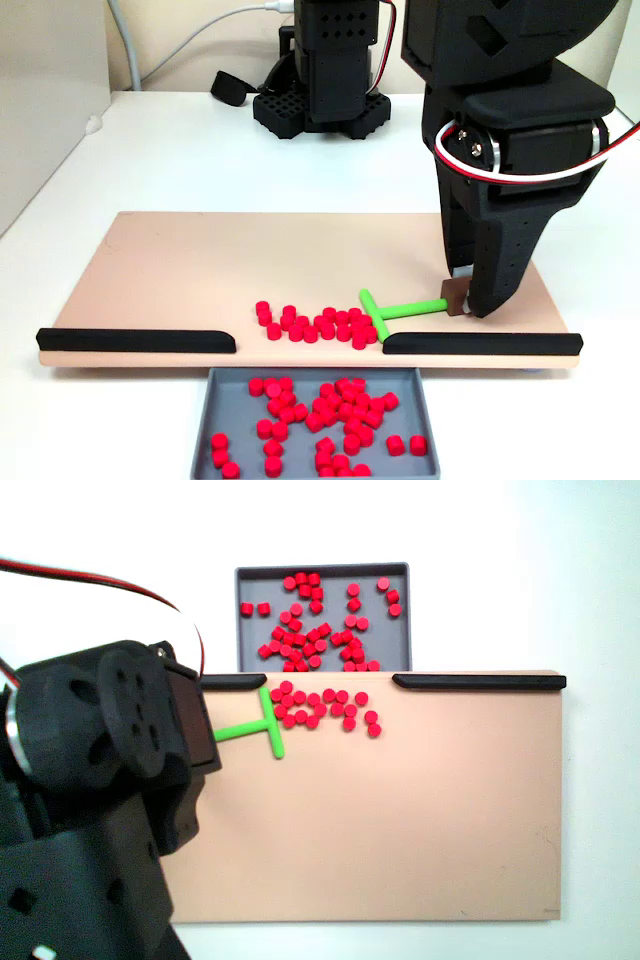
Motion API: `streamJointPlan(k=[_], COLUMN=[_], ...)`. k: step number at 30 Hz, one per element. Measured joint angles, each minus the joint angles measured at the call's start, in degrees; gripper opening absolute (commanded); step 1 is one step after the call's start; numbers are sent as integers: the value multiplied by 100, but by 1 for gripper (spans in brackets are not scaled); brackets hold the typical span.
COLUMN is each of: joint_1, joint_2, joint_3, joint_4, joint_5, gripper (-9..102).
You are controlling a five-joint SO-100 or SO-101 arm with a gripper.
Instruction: Push granules from left to the grey container
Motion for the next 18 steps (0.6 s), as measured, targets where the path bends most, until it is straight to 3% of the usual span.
streamJointPlan(k=[18], joint_1=[123], joint_2=[-18], joint_3=[-9], joint_4=[18], joint_5=[-396], gripper=[0])
